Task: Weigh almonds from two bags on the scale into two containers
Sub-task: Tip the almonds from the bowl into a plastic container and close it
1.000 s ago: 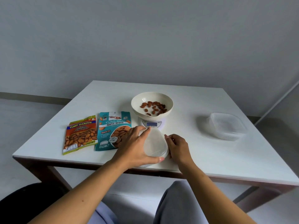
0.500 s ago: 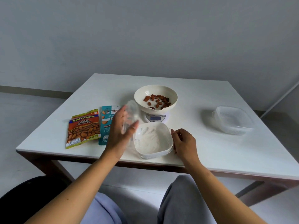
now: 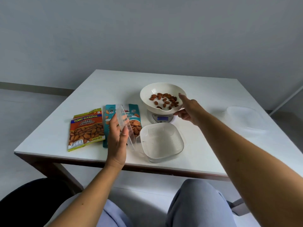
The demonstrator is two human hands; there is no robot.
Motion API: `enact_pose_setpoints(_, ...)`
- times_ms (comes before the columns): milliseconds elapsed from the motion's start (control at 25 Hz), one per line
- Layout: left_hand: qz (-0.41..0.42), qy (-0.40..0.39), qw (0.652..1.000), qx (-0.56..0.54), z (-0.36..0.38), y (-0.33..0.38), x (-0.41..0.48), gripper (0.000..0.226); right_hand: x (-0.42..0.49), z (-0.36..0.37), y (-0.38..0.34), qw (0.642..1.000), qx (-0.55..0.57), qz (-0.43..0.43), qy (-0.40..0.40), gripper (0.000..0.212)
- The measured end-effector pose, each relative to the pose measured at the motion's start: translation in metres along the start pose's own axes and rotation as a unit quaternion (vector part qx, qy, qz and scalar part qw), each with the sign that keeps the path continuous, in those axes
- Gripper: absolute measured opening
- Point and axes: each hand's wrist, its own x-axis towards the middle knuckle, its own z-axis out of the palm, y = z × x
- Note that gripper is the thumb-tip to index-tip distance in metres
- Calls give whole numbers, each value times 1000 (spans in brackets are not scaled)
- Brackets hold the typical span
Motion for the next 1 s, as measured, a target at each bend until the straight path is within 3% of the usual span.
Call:
enact_pose_setpoints(160,8,-1,1000,5,0,3,2,76,3,3,-4,998,57,34,-25,30)
enact_pose_setpoints(320,-3,7,1000,-10,-1,2,2,67,-4,-2,5,998,65,3,-26,28)
enact_pose_setpoints(440,-17,35,999,-18,-1,3,4,46,-20,-10,6,996,43,-61,-44,24)
enact_pose_setpoints(760,-35,38,999,-9,-5,4,3,35,-52,-18,36,972,-51,-228,-23,26)
enact_pose_setpoints(1000,-43,41,998,-23,-1,15,-2,32,-66,-17,52,929,-77,-362,13,30)
